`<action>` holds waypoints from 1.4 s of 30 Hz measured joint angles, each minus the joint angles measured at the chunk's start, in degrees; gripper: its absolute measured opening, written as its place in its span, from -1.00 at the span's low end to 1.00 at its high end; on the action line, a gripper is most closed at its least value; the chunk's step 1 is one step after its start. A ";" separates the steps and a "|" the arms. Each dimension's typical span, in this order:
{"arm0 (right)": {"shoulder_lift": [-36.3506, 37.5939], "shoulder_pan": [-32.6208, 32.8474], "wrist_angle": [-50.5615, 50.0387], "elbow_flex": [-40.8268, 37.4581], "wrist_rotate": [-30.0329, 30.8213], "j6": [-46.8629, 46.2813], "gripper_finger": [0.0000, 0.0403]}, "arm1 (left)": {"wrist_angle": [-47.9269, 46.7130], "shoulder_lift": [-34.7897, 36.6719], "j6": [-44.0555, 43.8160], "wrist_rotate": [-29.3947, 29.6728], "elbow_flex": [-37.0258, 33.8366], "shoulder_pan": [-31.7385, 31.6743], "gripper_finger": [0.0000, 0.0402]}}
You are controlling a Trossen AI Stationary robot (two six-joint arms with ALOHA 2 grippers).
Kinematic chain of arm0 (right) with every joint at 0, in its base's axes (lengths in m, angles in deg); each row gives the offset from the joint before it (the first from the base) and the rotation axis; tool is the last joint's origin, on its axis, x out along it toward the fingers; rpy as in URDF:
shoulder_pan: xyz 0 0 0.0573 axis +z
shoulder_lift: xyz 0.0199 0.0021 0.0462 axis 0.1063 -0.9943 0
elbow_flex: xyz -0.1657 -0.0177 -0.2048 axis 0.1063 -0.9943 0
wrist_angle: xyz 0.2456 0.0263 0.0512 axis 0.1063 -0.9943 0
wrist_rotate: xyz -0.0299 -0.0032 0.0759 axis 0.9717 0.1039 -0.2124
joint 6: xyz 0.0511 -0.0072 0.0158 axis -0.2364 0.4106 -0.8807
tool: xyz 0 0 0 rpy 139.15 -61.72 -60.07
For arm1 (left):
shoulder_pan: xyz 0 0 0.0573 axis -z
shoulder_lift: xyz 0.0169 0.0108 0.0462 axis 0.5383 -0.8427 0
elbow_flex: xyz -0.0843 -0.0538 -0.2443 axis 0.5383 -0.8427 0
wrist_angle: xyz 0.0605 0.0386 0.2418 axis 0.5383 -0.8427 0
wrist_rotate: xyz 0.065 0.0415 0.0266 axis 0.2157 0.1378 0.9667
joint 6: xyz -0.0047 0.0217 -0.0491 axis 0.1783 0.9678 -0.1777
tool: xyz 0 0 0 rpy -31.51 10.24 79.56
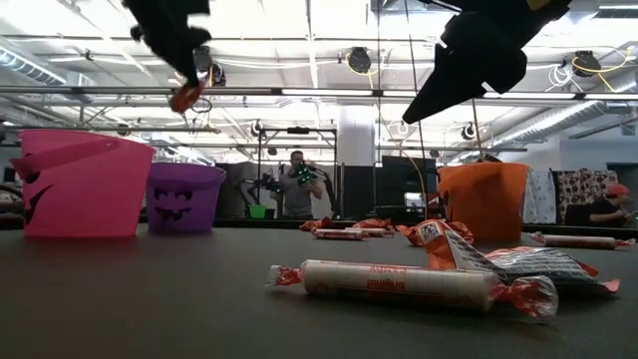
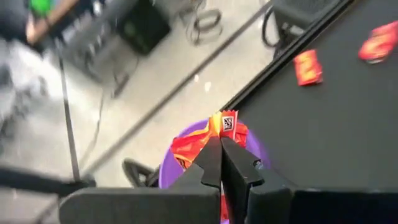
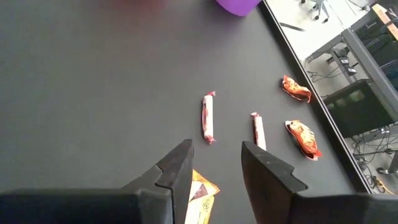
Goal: Sort candy by brand, put in halloween buckets
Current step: Put the orange candy into the purple bucket
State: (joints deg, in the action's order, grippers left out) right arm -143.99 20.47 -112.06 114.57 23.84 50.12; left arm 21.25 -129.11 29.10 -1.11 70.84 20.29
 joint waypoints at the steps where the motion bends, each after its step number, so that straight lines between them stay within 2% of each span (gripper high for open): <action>1: 0.00 0.00 0.02 0.02 0.00 0.02 -0.37 | 1.12 -0.01 1.20 -2.77 -0.35 -3.63 -0.99; 6: 0.00 -0.27 0.89 0.02 -0.01 1.30 -0.37 | 8.70 -1.96 4.81 -15.64 -1.64 -16.80 -0.99; 12: 0.00 -0.31 0.75 0.02 -0.02 1.33 -0.37 | 10.70 -5.40 4.67 -16.40 -1.72 -23.43 -0.94; 28: 0.00 -0.28 0.83 0.02 -0.09 0.88 -0.37 | 10.17 -7.13 6.32 -16.22 -1.72 -24.47 -0.89; 38: 0.00 -0.28 0.81 0.02 -0.09 0.89 -0.37 | 10.18 -7.10 6.02 -15.68 -1.72 -24.45 -0.42; 42: 0.00 -0.28 0.81 0.02 -0.09 1.07 -0.37 | 10.31 -7.10 0.94 -22.61 -1.72 -23.40 -0.39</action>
State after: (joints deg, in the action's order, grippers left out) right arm -143.99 20.18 -111.25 114.59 23.75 51.19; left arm 31.56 -136.21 30.04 -23.72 69.12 -3.12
